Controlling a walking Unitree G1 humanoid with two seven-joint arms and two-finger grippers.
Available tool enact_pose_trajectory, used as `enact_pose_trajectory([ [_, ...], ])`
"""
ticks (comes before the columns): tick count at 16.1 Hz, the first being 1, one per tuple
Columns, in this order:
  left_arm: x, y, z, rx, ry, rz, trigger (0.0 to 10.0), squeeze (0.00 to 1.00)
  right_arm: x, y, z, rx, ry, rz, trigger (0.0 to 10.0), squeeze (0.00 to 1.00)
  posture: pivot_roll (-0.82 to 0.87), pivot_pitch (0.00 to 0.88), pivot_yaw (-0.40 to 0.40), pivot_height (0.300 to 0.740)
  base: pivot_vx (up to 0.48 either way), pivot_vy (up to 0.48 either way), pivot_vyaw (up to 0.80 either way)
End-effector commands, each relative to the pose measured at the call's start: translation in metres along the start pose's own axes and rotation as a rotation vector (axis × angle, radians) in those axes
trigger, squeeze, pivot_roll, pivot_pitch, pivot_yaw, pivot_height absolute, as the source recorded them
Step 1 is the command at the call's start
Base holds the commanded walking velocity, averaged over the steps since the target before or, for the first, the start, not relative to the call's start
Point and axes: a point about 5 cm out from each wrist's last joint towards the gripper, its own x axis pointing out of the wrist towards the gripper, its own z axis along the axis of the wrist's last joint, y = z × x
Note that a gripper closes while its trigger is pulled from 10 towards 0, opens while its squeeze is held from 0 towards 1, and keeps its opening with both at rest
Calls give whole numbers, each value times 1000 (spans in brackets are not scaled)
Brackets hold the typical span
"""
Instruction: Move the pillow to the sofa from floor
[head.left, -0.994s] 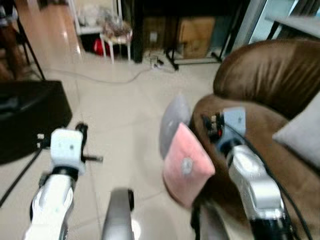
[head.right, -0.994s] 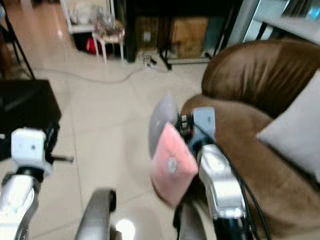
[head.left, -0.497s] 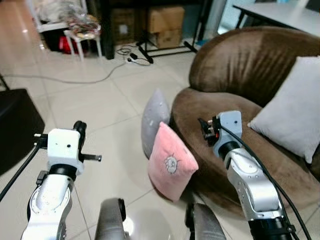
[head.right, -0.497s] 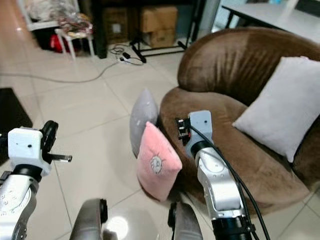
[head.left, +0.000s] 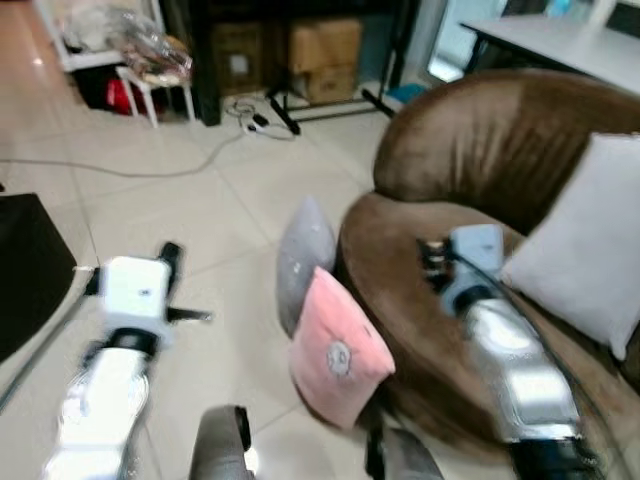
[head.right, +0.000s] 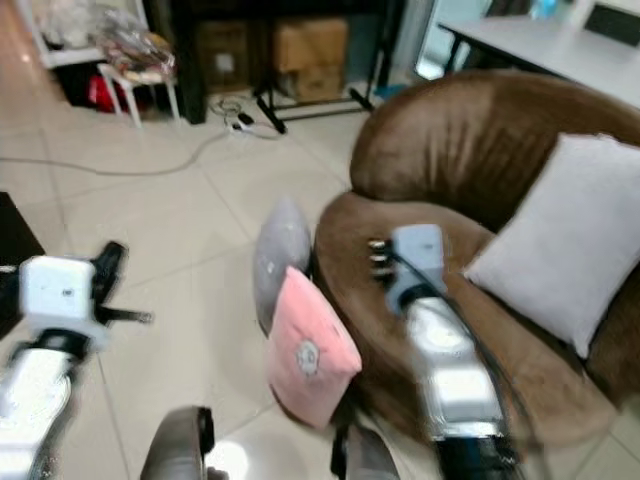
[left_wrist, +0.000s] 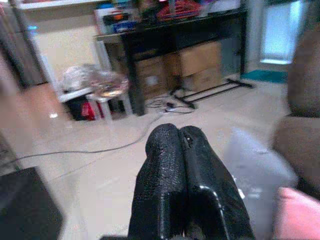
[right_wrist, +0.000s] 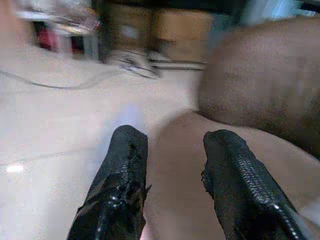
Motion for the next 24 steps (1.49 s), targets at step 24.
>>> enact_pose_trajectory([
  [24, 1, -14, -18, 10, 81, -125, 10000, 0, 22, -3, -41, -31, 201, 199, 10000, 0, -52, 0, -58, 486, 88, 0, 0],
])
